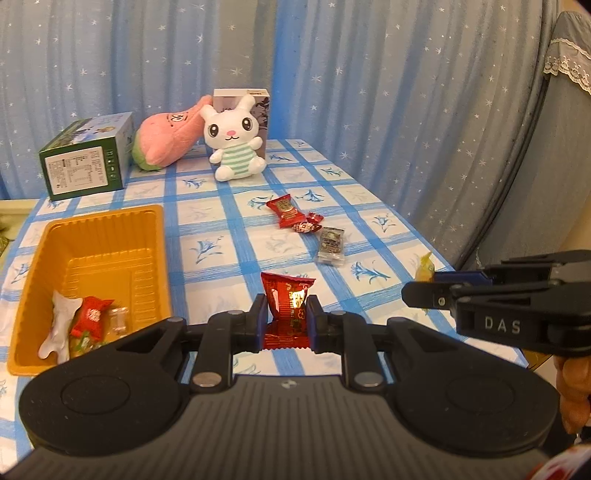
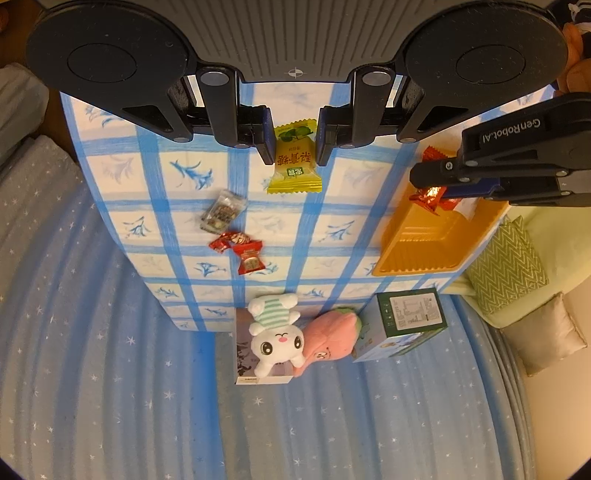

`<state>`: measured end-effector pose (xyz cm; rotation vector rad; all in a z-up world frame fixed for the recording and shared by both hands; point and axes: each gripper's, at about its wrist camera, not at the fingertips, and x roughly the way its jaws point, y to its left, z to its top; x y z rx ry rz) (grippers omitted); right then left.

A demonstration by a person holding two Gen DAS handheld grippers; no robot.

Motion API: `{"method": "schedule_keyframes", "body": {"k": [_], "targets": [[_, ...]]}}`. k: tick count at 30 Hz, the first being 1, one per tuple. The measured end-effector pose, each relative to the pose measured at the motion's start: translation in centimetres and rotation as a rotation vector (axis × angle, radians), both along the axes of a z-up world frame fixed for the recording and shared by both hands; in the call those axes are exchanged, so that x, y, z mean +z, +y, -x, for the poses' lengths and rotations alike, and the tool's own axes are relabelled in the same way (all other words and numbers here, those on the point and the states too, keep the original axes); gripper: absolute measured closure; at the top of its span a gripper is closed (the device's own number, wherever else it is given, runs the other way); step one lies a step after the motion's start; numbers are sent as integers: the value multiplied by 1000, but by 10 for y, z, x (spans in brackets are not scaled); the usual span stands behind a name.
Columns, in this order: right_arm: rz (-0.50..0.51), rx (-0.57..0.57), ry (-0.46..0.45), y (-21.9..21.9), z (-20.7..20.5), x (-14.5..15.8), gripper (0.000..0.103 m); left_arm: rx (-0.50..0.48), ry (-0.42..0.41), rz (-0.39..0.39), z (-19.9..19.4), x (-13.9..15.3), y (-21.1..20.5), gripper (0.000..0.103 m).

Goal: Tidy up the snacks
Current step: 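Carry the red packet and yellow-green candy over the orange tray with both tools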

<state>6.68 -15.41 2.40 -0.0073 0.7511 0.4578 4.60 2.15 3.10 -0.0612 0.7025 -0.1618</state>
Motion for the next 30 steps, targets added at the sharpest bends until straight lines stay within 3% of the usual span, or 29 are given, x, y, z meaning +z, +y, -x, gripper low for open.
{"method": "schedule_keyframes", "body": {"k": [30], "targets": [[10, 112, -12, 62, 19, 1, 80, 97, 4, -3, 28, 6, 53, 84]]}}
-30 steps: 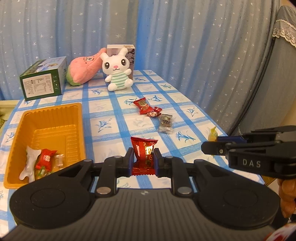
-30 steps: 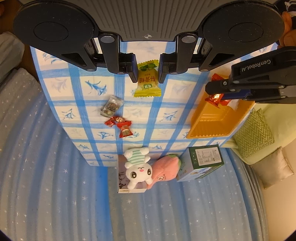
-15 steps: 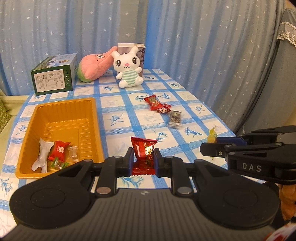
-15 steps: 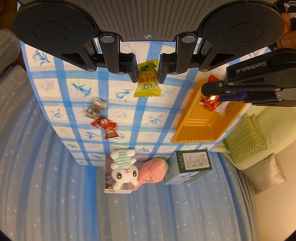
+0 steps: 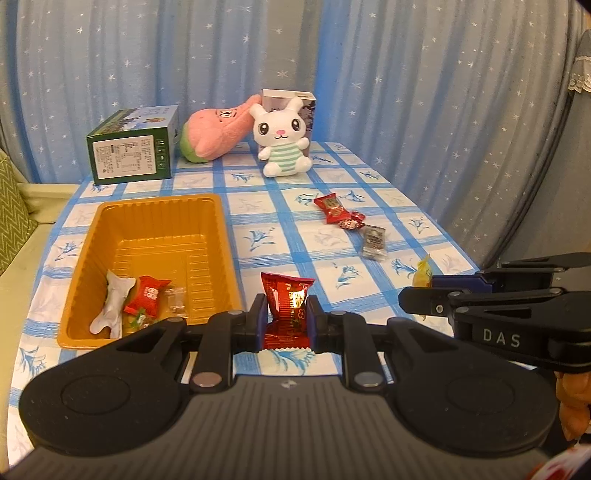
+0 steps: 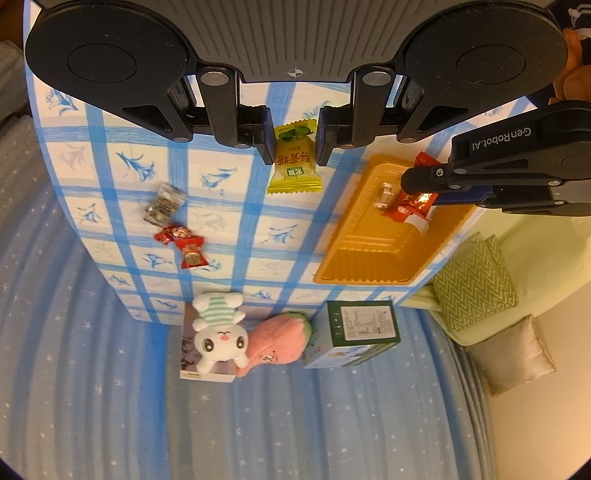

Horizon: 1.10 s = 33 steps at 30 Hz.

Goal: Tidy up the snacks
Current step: 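Carry the red packet and yellow-green candy over the orange tray with both tools, then open both tools to drop the red packet and yellow-green candy into the tray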

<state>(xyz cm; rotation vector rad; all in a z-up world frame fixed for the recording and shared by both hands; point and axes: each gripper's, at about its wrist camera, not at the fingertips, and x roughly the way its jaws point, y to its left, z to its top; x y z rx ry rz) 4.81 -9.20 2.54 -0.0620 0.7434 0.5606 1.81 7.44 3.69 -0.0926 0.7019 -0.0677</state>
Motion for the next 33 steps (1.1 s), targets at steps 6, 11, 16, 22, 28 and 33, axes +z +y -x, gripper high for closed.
{"method": "schedule_keyframes", "body": {"k": [6, 11, 16, 22, 28, 33], "targets": [[2, 24, -1, 13, -1, 0, 80, 23, -2, 3, 1, 1, 12, 84], [5, 44, 1, 25, -4, -2, 80, 42, 1, 7, 1, 0, 22, 84], [8, 64, 9, 37, -9, -5, 80, 60, 5, 8, 0, -1, 34, 84], [7, 87, 19, 54, -17, -11, 80, 94, 14, 12, -1, -6, 53, 84], [1, 120, 26, 77, -26, -16, 80, 139, 29, 9, -7, -10, 81, 84], [0, 146, 35, 97, -37, -22, 80, 165, 44, 5, -16, -14, 101, 84]]}}
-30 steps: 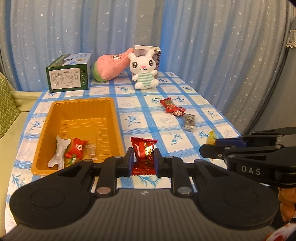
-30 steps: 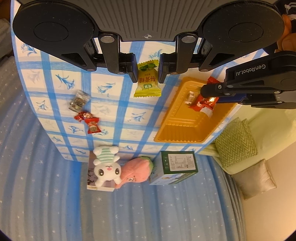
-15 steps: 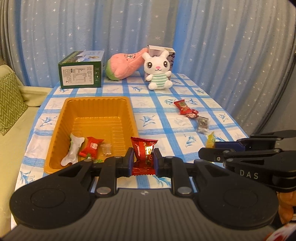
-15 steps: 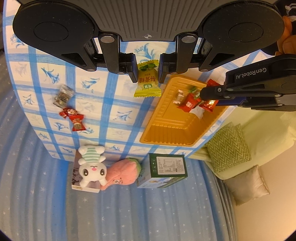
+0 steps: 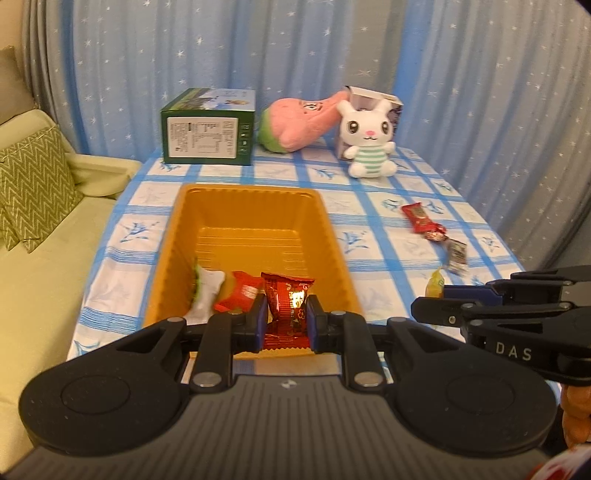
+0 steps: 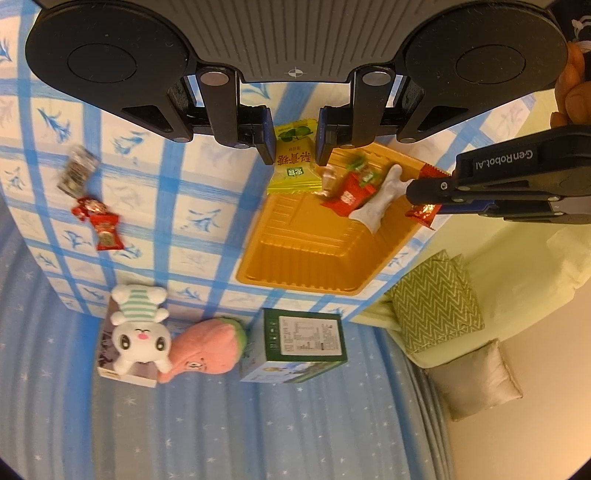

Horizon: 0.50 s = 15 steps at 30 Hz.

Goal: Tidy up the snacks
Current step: 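Open both tools to drop the red packet and yellow-green candy into the tray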

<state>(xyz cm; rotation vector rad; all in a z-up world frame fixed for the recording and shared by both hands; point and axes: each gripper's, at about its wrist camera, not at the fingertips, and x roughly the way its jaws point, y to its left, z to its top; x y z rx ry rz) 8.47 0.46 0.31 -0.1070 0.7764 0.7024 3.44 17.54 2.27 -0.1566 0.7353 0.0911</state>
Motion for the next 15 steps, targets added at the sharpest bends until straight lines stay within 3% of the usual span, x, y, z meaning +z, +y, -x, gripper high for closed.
{"method": "schedule_keyframes", "body": {"k": [15], "targets": [[-7, 19, 34, 33, -29, -15, 80, 1, 41, 0, -29, -18, 28, 84]]}}
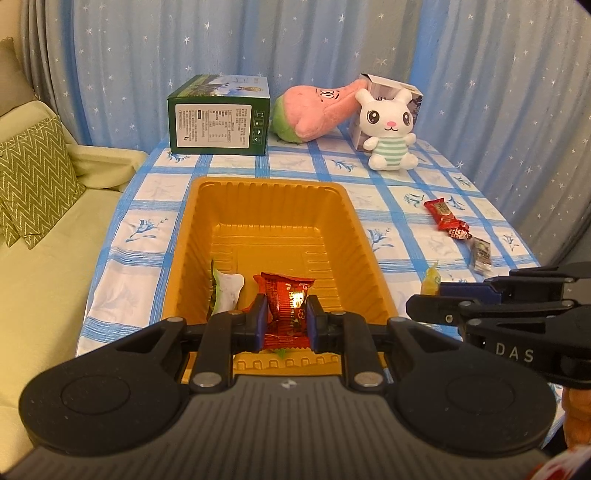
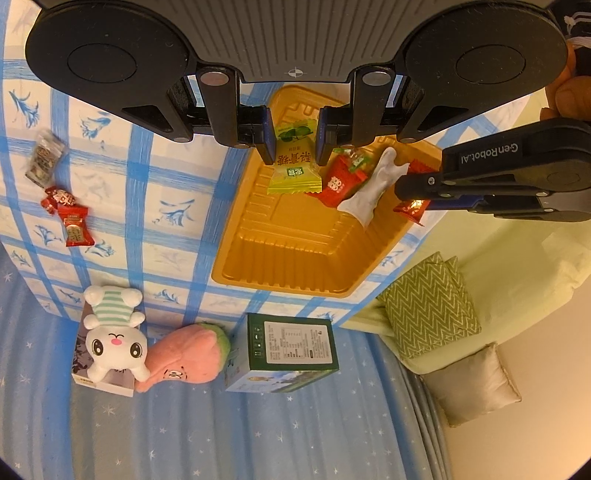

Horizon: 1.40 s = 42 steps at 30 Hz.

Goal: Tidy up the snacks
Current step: 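Open both tools to drop the red packet and yellow-green candy into the tray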

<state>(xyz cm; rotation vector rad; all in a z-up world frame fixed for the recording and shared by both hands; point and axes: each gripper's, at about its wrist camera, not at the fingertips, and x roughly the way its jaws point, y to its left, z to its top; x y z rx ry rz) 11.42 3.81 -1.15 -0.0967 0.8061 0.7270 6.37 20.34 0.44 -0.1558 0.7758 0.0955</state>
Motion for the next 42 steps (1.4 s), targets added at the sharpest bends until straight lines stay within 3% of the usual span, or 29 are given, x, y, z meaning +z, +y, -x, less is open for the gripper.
{"method": "schedule_keyframes", "body": {"k": [16, 19, 42], "targets": [[0, -10, 31, 17, -26, -13, 80, -5, 48, 8, -29, -24, 26, 84], [-4, -13, 38, 18, -26, -15, 80, -2, 65, 2, -34, -31, 27, 73], [-29, -14, 67, 28, -28, -17, 80, 64, 19, -8, 2, -17, 40, 71]]}}
